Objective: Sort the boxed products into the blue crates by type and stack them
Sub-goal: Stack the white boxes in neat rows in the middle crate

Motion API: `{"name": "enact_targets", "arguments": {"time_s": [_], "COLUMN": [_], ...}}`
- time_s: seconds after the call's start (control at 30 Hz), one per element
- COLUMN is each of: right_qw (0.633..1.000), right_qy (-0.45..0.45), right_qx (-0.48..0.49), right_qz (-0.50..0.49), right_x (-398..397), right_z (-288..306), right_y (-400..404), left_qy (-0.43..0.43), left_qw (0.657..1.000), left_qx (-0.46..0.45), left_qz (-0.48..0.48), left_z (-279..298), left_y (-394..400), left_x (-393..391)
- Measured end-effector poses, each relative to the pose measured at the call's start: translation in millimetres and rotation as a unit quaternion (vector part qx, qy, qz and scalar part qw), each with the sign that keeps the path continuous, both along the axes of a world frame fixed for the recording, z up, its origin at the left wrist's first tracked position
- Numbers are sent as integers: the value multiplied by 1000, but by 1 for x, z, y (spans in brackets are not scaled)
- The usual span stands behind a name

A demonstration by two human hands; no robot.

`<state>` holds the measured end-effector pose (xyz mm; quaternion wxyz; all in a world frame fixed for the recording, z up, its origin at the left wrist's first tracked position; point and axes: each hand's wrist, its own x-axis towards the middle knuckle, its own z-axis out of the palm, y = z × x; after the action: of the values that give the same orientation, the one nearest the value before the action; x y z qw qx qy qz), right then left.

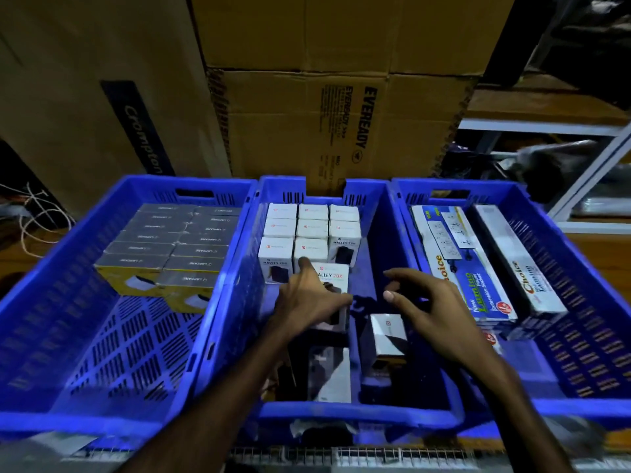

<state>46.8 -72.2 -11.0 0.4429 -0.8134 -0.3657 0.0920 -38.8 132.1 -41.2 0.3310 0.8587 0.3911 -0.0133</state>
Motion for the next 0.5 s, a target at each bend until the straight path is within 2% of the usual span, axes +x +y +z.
{"name": "enact_targets", "arguments": {"time_s": [0.13, 0.23, 0.37, 0.5], "right_qw": [1000, 1000, 998, 997], "right_qy": [-4, -12, -15, 11], "right_qx": [-11, -25, -49, -69], "right_qz": [-27, -7, 31, 44], "right_x": [11, 15, 16, 27], "right_z": [10, 24, 41, 44], "right_y": [10, 23, 36, 41], "left_qy": [-132, -205, -267, -279], "left_qw": [987, 967, 950, 947], "left_qx": [90, 146, 157, 146], "left_qz": [-21, -36, -39, -59], "left_z": [23, 29, 33, 32], "left_y": [-22, -33, -35, -24], "left_x": [-25, -30, -27, -24]}}
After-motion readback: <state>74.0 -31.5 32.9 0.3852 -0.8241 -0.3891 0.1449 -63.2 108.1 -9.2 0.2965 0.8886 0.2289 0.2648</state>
